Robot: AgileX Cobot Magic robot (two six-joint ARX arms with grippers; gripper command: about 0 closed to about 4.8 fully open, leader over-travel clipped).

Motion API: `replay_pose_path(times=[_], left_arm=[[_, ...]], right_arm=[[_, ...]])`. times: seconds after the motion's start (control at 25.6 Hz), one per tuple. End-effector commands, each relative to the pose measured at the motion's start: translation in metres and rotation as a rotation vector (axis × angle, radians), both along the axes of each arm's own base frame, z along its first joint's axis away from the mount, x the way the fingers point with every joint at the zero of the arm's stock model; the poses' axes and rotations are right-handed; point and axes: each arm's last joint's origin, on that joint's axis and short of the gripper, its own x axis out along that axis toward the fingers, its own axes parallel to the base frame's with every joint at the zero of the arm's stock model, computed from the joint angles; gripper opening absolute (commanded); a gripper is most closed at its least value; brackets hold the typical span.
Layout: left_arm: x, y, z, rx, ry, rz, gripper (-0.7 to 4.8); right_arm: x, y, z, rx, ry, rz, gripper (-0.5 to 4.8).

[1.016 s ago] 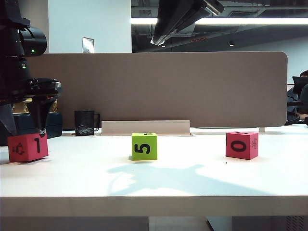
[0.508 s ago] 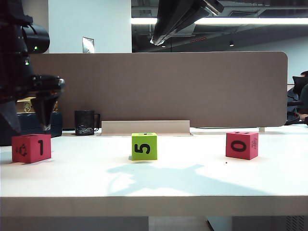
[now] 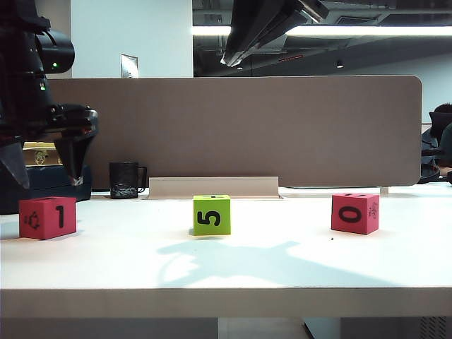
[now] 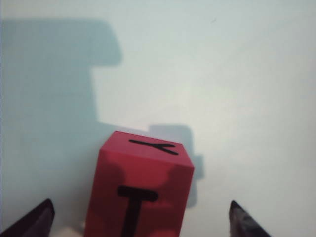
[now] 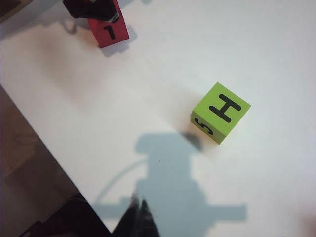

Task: Select the appropriate blocks from the scattered letter blocks on the table and arrange them in a row to spell out "THU".

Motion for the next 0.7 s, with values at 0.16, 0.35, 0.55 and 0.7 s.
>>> replay_pose_path(times=[0.16, 0.35, 0.55, 0.7], left_arm=[[0.001, -0.001, -0.017, 0.01, 0.083, -0.006, 4.48], [0.003, -0.001, -0.024, 0.012, 0.114, -0.007, 4.28], [0.003, -0.001, -0.024, 0.012, 0.113, -0.007, 3.56], [0.003, -0.001, -0.024, 0.011, 0.112, -0.006, 3.32]], right_arm=[[0.0, 0.001, 0.002, 0.012, -0.016, 0.004, -0.05], [0.0, 0.001, 0.002, 0.012, -0.016, 0.003, -0.05], [0.0, 0.001, 0.002, 0.012, -0.016, 0.004, -0.05], [0.0, 0.001, 0.002, 0.012, -0.016, 0.004, -0.05]])
